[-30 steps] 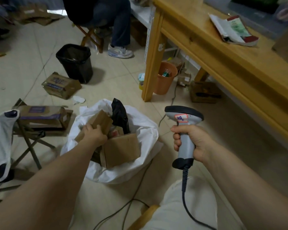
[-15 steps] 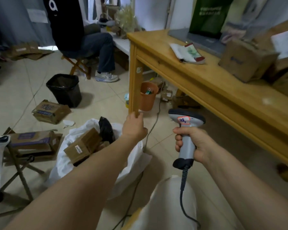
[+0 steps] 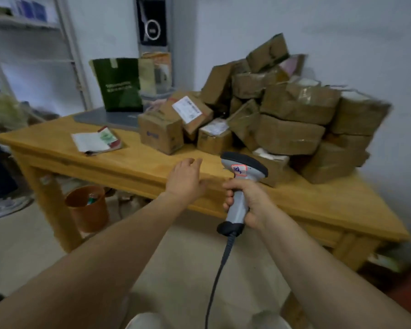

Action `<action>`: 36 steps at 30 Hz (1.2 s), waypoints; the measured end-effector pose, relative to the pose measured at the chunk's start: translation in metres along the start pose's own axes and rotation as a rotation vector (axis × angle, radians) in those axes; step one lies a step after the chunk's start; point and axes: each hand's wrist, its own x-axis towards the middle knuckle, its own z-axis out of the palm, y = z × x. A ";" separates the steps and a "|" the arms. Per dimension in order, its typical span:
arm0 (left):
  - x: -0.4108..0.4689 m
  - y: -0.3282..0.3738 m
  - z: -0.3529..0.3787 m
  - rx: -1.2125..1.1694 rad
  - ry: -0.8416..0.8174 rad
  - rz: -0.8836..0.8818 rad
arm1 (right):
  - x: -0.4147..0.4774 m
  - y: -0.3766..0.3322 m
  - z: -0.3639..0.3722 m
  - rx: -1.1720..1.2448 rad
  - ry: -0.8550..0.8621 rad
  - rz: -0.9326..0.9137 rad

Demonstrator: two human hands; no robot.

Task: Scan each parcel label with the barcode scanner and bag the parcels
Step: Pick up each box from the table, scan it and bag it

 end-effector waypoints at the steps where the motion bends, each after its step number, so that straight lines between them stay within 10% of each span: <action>1: 0.010 0.019 0.000 -0.024 0.000 0.021 | 0.000 -0.010 -0.012 0.020 0.026 -0.014; 17: 0.161 0.226 -0.050 -0.070 0.246 0.337 | 0.016 -0.108 -0.123 0.217 0.216 -0.252; 26: 0.199 0.247 -0.051 0.265 0.043 0.336 | 0.034 -0.113 -0.150 0.216 0.211 -0.263; 36: 0.195 0.236 -0.054 0.251 0.213 0.351 | 0.027 -0.114 -0.156 0.233 0.236 -0.254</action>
